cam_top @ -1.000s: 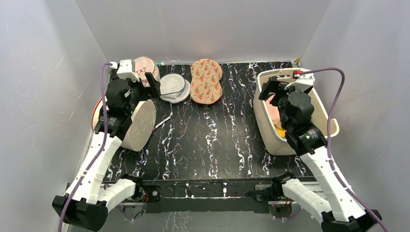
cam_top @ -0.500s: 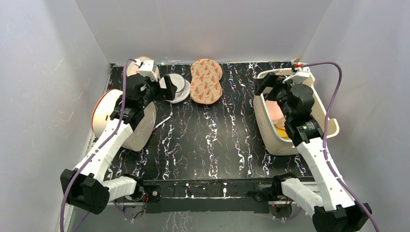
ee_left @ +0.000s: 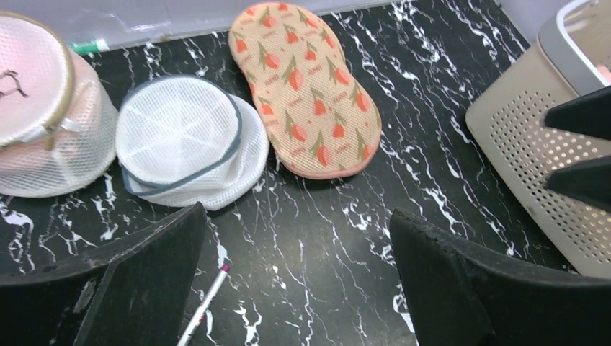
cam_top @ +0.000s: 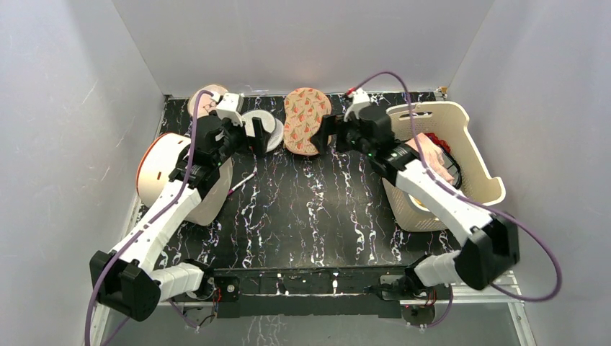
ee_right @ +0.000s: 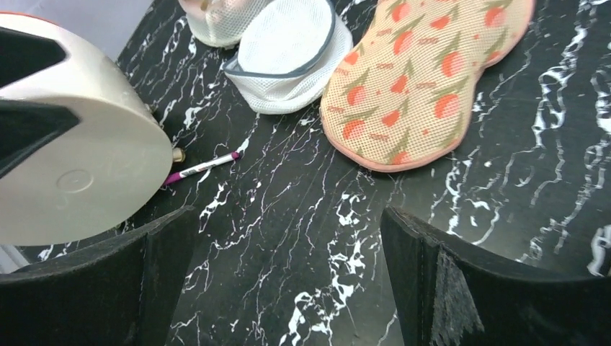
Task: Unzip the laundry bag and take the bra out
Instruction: Move the laundry bag to the center of the board.
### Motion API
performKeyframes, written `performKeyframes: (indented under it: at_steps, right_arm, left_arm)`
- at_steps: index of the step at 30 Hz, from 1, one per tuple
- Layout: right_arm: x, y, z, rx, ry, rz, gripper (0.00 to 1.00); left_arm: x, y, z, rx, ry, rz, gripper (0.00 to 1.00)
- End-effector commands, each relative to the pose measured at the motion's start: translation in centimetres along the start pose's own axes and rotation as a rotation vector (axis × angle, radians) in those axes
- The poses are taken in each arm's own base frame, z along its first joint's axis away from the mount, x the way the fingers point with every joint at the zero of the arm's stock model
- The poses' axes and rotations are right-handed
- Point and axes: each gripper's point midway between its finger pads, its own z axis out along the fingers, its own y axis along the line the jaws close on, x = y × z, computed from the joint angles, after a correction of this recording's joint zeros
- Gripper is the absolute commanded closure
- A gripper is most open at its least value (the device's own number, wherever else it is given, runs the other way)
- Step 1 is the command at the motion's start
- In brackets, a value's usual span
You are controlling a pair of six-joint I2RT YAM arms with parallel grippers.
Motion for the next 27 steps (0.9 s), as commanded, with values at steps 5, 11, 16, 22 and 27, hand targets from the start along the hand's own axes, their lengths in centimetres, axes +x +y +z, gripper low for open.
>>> performKeyframes:
  at_steps: [5,11,16,22,27]
  right_arm:
    - [1.7,0.7,8.7,-0.003,0.107,0.047,0.1]
    - [5.7,-1.2,14.5,0.055,0.24,0.029,0.18]
    - [7.4,-2.8,18.6,0.097,0.289,-0.005,0.18]
    - [8.8,-5.1,22.5,0.183,0.336,-0.045,0.13]
    - [11.7,-8.0,22.5,0.242,0.423,-0.024,0.11]
  left_arm:
    - [-2.8,0.5,-1.6,-0.044,-0.136,0.033,0.02]
    - [-2.7,0.6,-1.2,-0.045,-0.117,0.034,0.02]
    - [-2.4,0.2,-0.9,-0.022,-0.104,0.036,0.02]
    - [-1.7,0.0,-0.2,-0.009,-0.077,0.033,0.02]
    - [-1.3,0.1,0.2,-0.007,-0.06,0.032,0.02]
